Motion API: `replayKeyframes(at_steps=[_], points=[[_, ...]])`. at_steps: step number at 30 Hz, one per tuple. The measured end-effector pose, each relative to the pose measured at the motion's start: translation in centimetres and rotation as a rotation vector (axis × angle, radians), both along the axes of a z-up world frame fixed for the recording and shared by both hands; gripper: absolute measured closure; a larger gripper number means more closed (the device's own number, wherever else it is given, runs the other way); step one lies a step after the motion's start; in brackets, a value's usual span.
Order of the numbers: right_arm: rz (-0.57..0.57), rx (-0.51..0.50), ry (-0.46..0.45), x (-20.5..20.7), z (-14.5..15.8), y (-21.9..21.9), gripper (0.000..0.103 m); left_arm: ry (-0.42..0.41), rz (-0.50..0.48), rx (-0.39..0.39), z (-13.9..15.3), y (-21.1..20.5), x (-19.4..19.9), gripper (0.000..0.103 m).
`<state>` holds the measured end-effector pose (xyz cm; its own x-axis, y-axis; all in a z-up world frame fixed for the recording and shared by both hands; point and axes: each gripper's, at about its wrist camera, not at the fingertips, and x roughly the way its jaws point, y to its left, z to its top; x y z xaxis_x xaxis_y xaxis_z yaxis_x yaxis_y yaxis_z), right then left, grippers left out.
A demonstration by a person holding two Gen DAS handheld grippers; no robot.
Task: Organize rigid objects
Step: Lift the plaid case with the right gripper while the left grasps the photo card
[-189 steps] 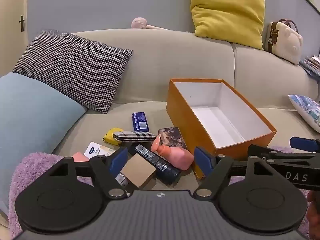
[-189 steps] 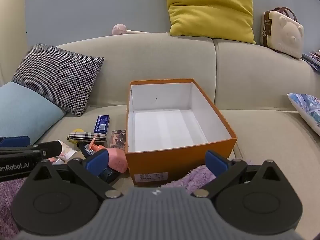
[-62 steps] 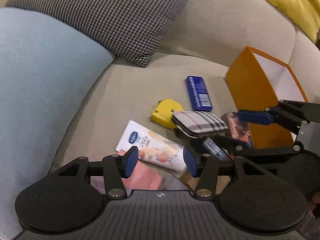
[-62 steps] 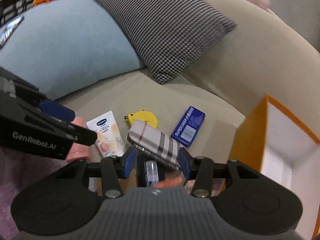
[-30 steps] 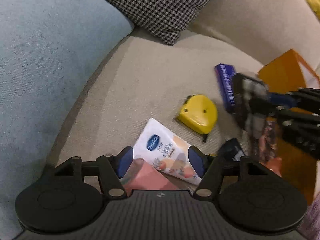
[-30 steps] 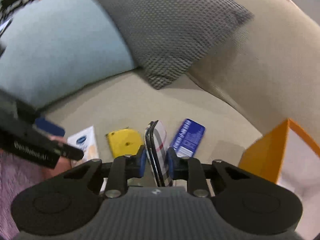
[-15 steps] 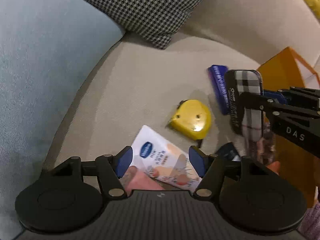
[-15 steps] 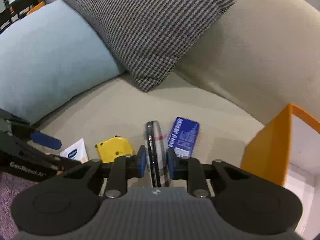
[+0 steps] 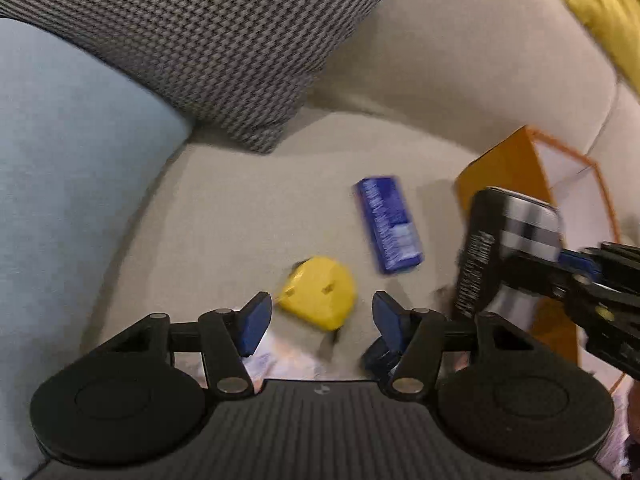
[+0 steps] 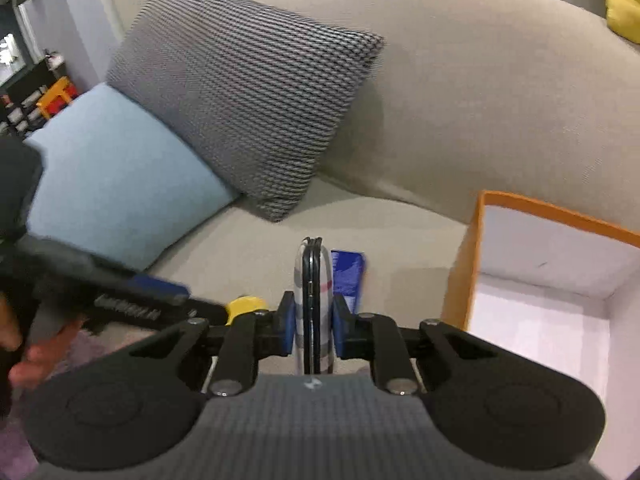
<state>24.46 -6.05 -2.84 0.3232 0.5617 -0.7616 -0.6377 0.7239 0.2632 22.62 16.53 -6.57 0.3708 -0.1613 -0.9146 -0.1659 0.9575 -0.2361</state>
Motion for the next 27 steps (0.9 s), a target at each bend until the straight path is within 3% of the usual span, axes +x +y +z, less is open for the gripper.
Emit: replayKeyframes(at_steps=[5, 11, 15, 19, 21, 25, 27], points=[[0.011, 0.041, 0.031, -2.6, -0.7, -0.1, 0.084, 0.108, 0.048, 0.088, -0.3, 1.8, -2.1, 0.034], [-0.081, 0.117, 0.144, -4.0, -1.5, -3.0, 0.084, 0.165, 0.100, 0.061, -1.3, 2.3, -4.2, 0.032], [-0.100, 0.106, 0.157, -5.8, -1.7, -4.5, 0.084, 0.200, 0.107, 0.115, -2.7, 1.4, -5.2, 0.031], [-0.118, 0.086, 0.174, -8.3, -2.2, -6.0, 0.084, 0.085, 0.120, 0.172, -1.1, -0.1, -6.7, 0.039], [-0.135, 0.064, 0.180, -9.1, -2.5, -6.6, 0.084, 0.043, 0.108, 0.145, -0.3, -1.1, -7.1, 0.040], [-0.169, 0.048, 0.171, -10.0, -2.1, -8.2, 0.084, -0.027, 0.056, -0.089, 0.4, -3.0, -7.3, 0.040], [-0.183, 0.078, 0.160, -9.8, -1.0, -9.0, 0.084, -0.044, 0.011, -0.113, 0.3, -4.6, -6.5, 0.040]])
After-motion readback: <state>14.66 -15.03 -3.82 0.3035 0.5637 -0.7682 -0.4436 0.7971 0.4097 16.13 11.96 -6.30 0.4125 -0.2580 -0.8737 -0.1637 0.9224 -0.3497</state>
